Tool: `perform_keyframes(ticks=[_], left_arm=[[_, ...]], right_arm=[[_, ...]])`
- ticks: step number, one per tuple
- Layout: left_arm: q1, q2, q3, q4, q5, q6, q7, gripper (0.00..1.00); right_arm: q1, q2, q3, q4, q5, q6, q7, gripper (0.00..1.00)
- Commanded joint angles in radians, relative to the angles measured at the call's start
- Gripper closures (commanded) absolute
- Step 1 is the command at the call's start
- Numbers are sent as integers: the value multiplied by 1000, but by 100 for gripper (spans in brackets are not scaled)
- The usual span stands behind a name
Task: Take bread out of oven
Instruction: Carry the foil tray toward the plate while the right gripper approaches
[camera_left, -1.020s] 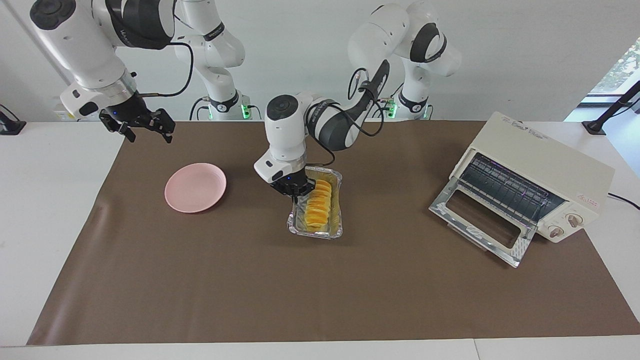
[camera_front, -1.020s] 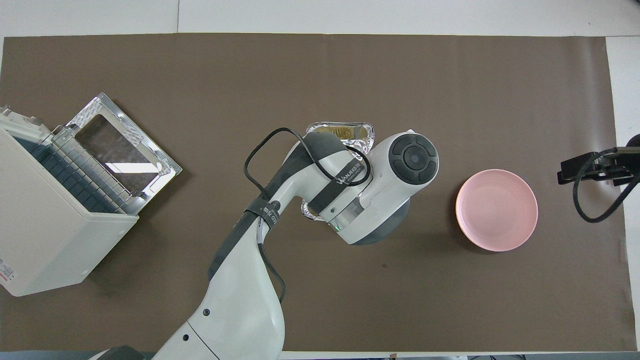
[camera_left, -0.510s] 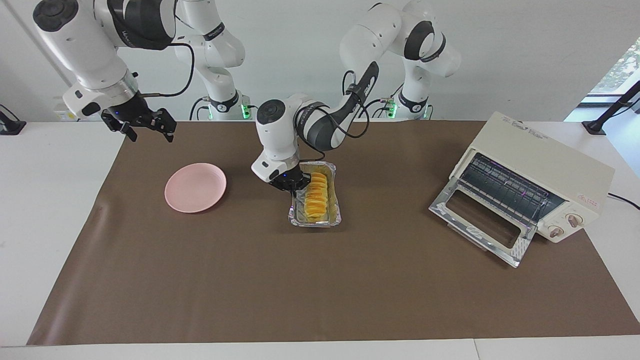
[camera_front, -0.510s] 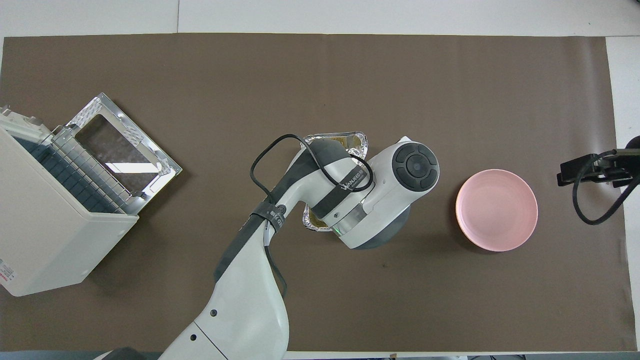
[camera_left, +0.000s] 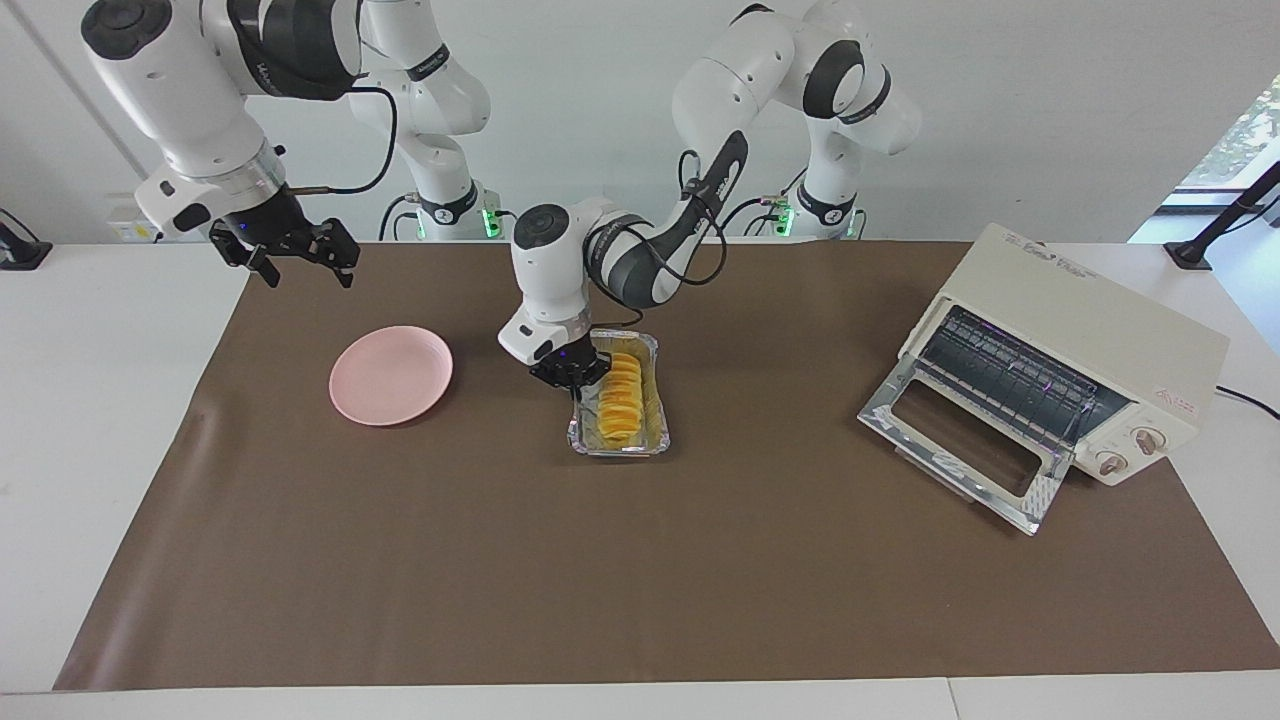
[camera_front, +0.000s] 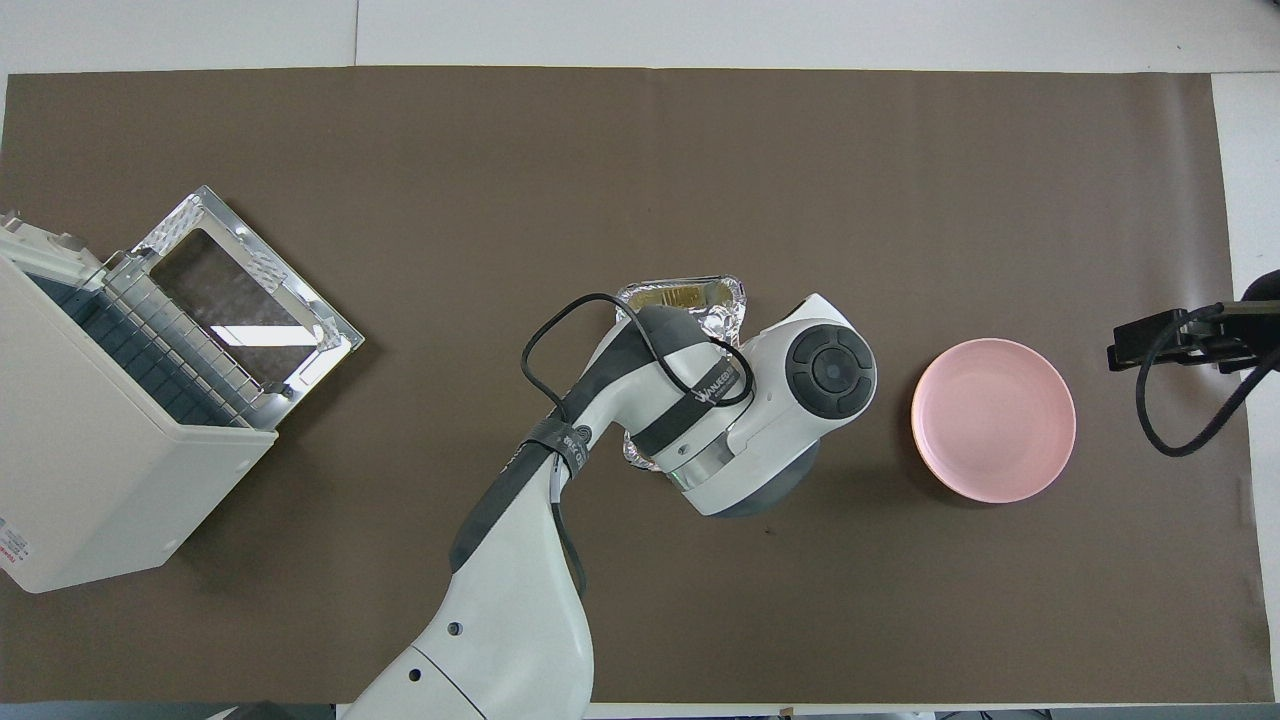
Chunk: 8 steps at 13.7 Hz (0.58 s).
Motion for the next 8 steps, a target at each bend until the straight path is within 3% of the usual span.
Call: perform_keyframes(ticks=[1,2,8], left_arm=[[-15,-33,18,-84,33,66,-55,45],[-20,-33,17,-88,65,69,-63,0],[18,-47,18,-33,23,33,-79,0]], right_arm=[[26,-29,2,-35,17,23,27,0],[26,-29,2,-35,17,18,37,0],[19,-30,2,-39,19,24,28,0]])
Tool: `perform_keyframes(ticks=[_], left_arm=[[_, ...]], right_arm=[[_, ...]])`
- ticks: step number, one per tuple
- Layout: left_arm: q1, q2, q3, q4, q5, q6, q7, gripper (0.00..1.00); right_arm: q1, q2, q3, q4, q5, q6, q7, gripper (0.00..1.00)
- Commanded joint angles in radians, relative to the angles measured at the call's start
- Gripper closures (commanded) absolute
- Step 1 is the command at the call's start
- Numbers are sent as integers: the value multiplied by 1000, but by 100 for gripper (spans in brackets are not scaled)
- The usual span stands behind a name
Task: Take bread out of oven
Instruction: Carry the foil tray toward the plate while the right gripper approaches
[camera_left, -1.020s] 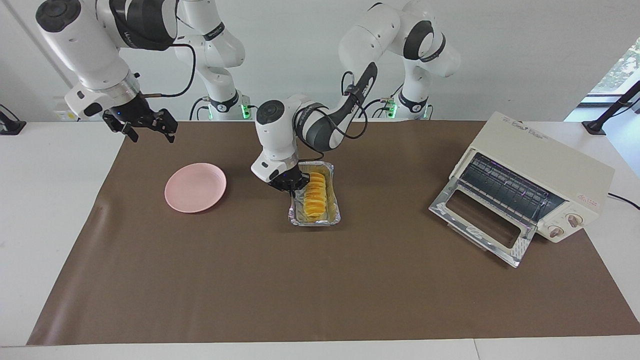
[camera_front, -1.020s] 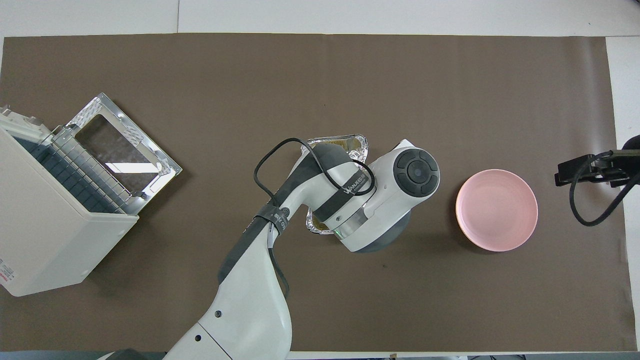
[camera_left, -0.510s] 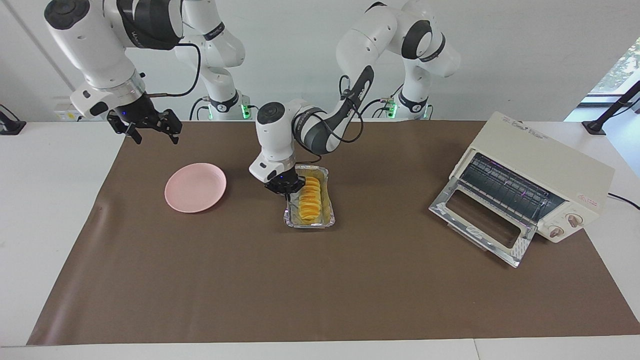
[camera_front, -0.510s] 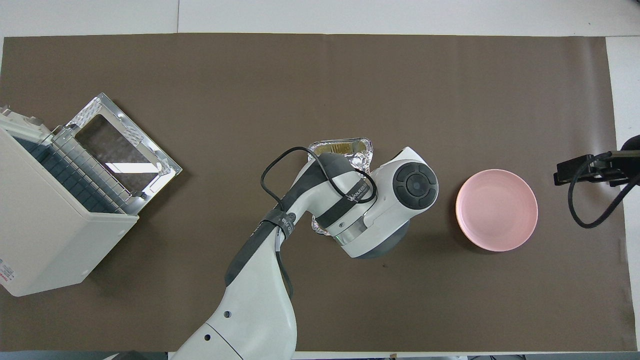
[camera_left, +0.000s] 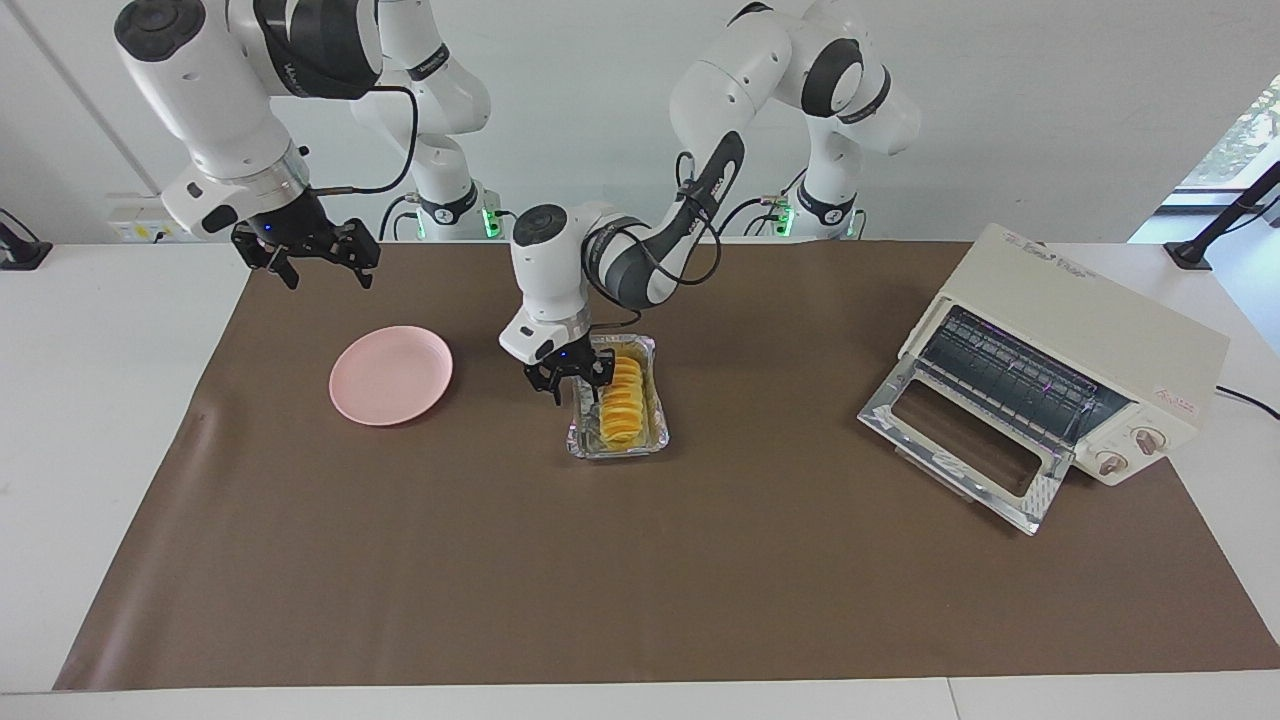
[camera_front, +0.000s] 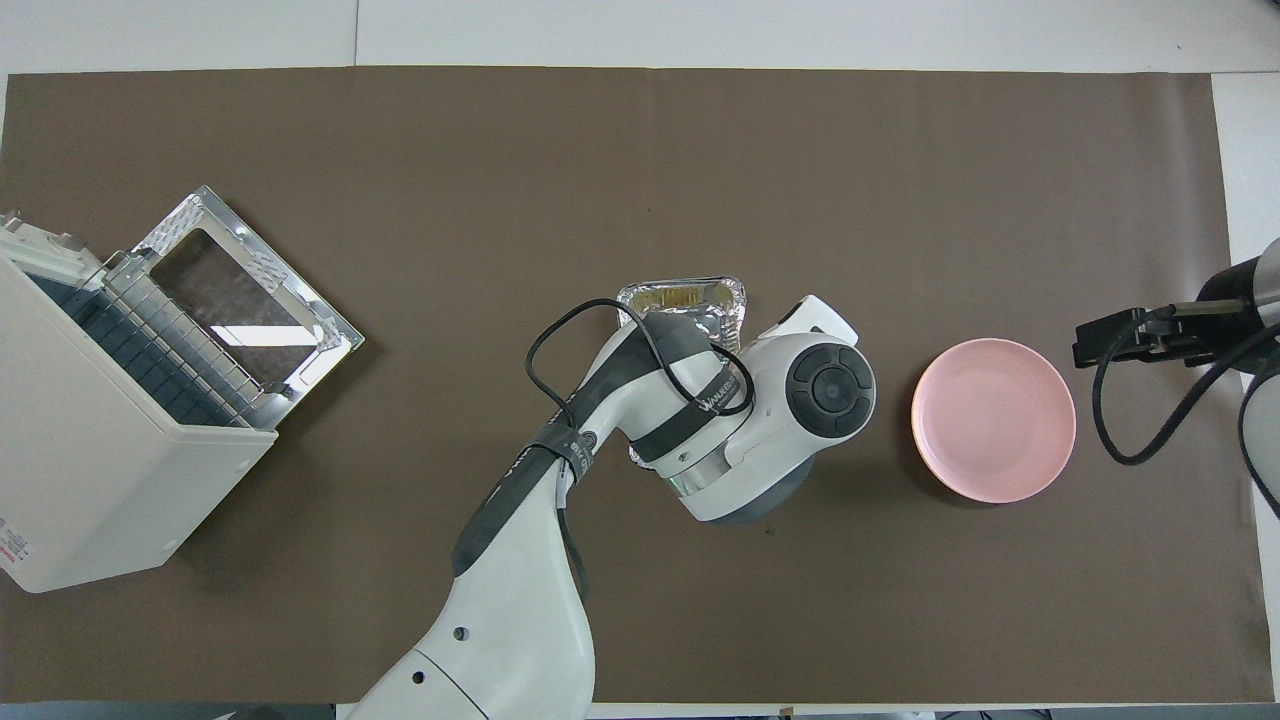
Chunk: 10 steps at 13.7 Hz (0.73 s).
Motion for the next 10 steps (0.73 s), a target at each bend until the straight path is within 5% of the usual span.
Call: perform_keyframes(ticks=[1,6,10], left_arm=[[36,-41,9,-2,-26,-33,5,0],[103,-67,12,58,-87,-111,17,0],[198,-205,12,40,-98,-187,135,0]], right_arm=[[-13,-28,2,-36,19,26,6,0],[-1,-19,5,-24,17,98,44,1],[52,14,19,-64,19,180,54,1]])
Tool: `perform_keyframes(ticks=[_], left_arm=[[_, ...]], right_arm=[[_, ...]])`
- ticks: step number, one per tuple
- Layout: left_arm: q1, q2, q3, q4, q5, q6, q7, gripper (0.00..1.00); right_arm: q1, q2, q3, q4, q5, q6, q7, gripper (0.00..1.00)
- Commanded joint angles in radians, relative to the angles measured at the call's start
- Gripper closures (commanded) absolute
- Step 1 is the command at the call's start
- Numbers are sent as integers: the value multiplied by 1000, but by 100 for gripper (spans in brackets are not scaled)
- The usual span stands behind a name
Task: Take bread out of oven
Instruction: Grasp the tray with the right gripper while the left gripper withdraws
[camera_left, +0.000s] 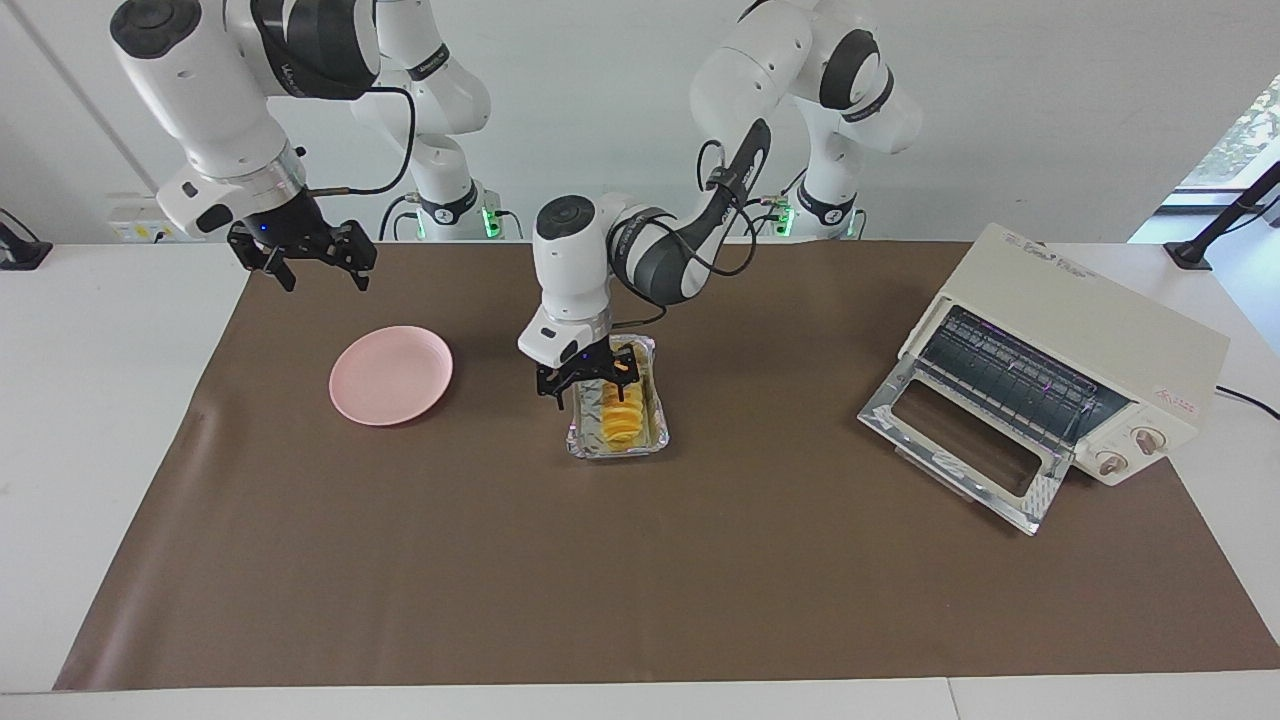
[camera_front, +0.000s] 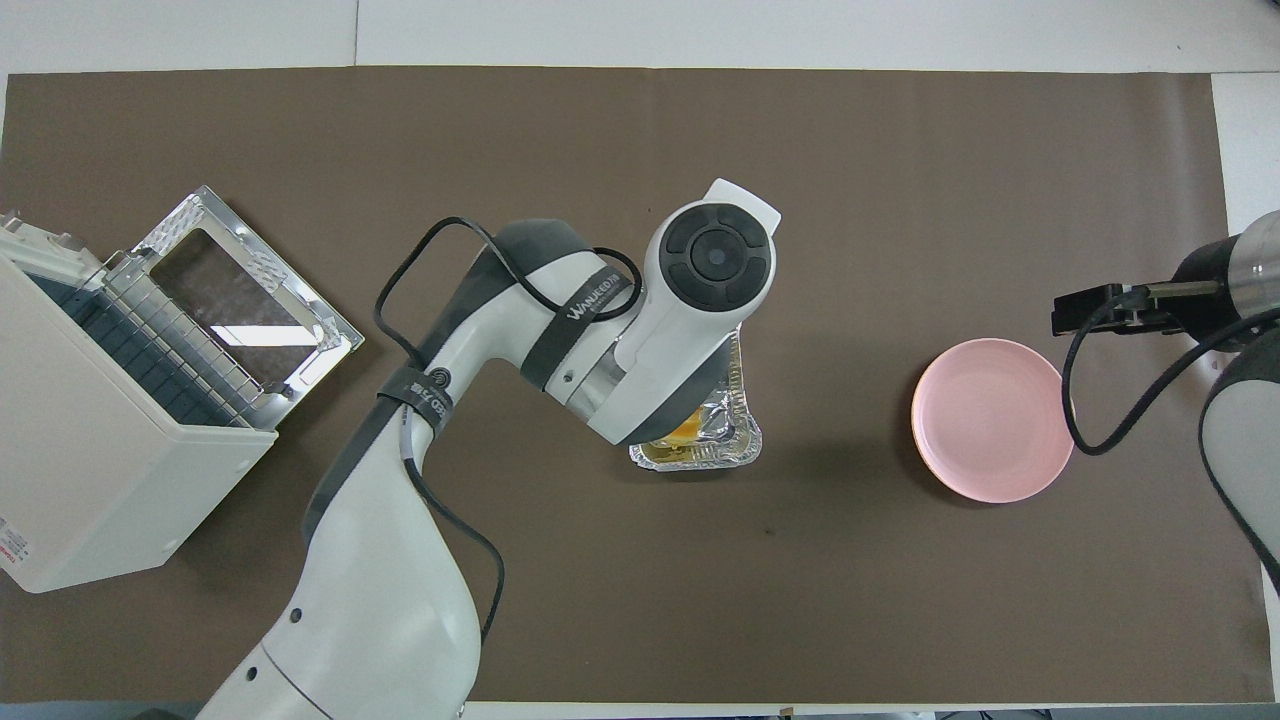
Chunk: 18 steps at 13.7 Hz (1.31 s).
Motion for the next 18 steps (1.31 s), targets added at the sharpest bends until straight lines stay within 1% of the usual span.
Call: perform_keyframes(ticks=[1,3,4,6,7,9,10,11,12,13,14,15,17,18], left_arm=[[84,-136,-4,-31,-20,-138,175,0],[162,-200,-4,-32,-20,-253,344,0],[223,-228,-4,-34,-20,-294,430,0],[315,-268,-4,-43,-20,-344,530,0],[360,-296,-4,-63,-20,-347,564,0],[438,-322,-4,-72,-20,-353,601,0],[486,-336,-3,-80,-20,-367,593,0],[527,-343,-7,-84,-20,-409,602,0],[543,-366,-4,-110,-20,-469,610,0],[549,-379,-3,-127,-20,-488,616,0],[581,-408,-10,-149,-15,-502,767,0],[648,-456,-36,-201,-15,-511,908,0],[711,-504,-104,-265,-17,-499,935,0],[725,-509,-121,-269,-18,-508,937,0]], right_arm=[[46,35,2,-35,15,53,46,1],[113,93,2,-35,15,120,130,1],[151,128,2,-35,15,166,149,1],[211,185,2,-35,15,236,187,1],[246,213,2,-38,16,269,227,1],[288,253,2,-55,16,342,288,1],[308,256,2,-93,16,400,327,1],[322,258,2,-130,16,454,354,1],[323,271,2,-144,16,473,365,0],[330,290,2,-144,16,476,367,1],[358,311,2,-144,16,488,396,1],[375,324,2,-144,16,499,410,1],[386,336,2,-144,15,504,425,1],[398,342,2,-144,16,507,433,1]])
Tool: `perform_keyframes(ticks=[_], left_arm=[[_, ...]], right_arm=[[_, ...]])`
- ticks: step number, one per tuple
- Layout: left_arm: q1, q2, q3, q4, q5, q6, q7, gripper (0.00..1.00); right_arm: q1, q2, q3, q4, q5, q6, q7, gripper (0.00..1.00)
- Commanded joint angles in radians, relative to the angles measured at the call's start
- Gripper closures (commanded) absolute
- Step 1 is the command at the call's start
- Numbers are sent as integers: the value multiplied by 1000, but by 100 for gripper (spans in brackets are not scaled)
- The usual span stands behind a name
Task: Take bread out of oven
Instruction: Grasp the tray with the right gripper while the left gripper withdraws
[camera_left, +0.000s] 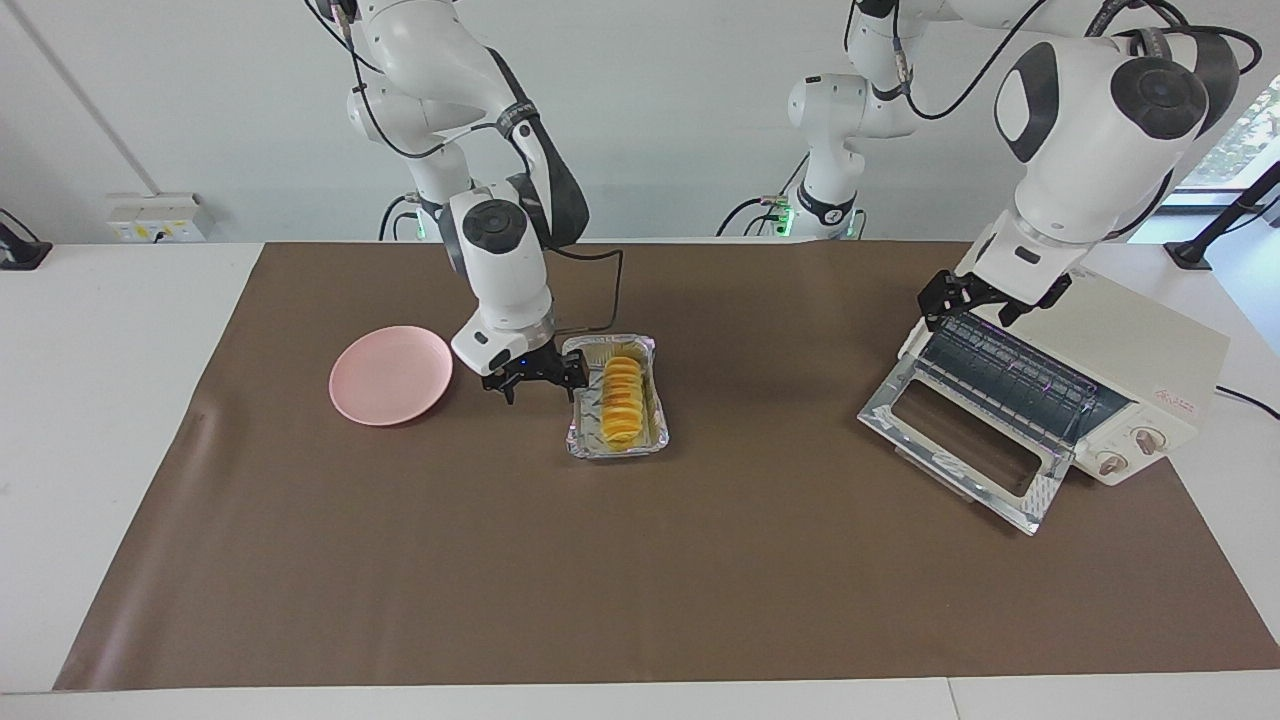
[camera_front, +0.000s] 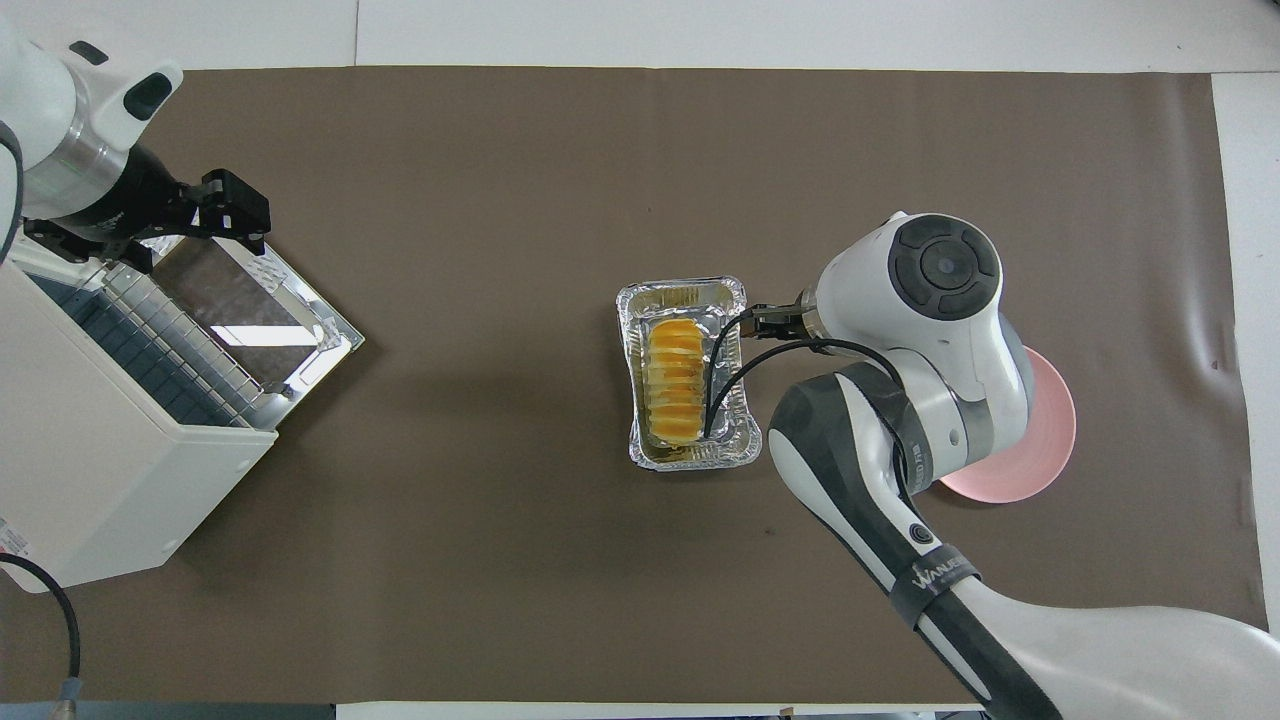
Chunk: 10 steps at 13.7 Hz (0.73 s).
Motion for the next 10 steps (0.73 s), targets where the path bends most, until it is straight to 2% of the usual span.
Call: perform_keyframes(ticks=[1,4,6,8,9,10], left_arm=[[60,-91,-62,-104,-12,-4,37,0],[76,-117,-81,-149,-13,43,39,0],[107,-146,-107,-184,-13,14,44,0],[104,-148,-107,-195,-13,43,34,0],[103,-145,-107,-195,-18,51,36,0],[101,-145,-107,-195,-18,49,37,0]], right_arm=[[19,17,-4,-10,11,36,24,1],[21,40,-4,-24,12,80,27,1],[45,51,-4,-35,12,94,80,5],[55,62,-4,-50,11,131,96,10],[55,62,-4,-59,11,134,96,16],[55,60,-4,-64,11,131,96,31]])
